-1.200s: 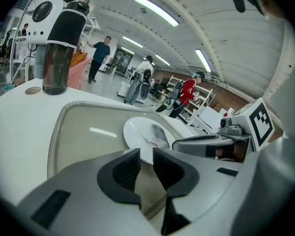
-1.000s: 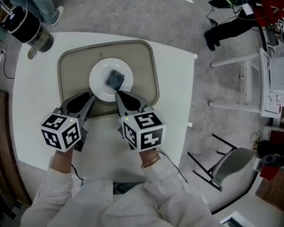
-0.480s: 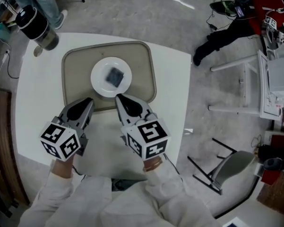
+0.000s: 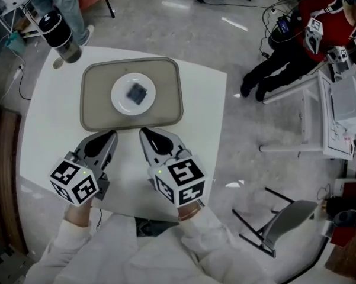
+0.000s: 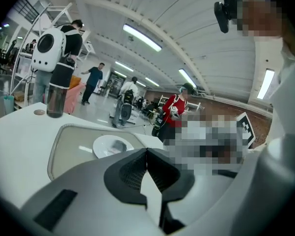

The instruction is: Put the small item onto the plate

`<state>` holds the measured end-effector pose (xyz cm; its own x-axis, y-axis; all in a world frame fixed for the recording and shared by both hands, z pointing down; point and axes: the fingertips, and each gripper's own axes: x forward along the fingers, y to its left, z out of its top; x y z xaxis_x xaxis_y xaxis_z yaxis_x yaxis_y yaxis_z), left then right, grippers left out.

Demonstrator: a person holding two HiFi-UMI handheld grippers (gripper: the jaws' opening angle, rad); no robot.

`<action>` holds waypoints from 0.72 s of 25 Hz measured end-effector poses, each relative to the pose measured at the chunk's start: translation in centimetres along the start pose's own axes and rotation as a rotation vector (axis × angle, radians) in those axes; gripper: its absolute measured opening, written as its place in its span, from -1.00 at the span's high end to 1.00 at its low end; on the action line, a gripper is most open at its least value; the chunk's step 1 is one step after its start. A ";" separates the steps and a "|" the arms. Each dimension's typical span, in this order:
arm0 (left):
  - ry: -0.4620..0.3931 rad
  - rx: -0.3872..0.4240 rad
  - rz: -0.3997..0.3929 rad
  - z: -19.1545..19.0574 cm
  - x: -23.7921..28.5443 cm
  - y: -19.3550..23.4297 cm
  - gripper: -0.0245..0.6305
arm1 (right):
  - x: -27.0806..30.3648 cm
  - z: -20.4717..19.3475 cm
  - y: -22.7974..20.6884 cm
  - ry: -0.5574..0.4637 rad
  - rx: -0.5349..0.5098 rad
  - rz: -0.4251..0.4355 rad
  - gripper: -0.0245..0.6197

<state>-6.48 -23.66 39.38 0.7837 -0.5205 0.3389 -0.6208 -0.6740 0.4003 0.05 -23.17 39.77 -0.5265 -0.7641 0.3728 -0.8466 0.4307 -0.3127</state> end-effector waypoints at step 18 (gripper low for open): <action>-0.214 0.051 0.131 -1.3 -5.8 -14.5 0.90 | -13.2 -0.8 4.8 -0.050 -0.173 0.179 0.88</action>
<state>-2.09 -10.16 32.75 0.6862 -0.7008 0.1948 -0.7199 -0.6162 0.3193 2.88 -10.67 34.09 -0.6683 -0.6893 0.2798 -0.7433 0.6337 -0.2143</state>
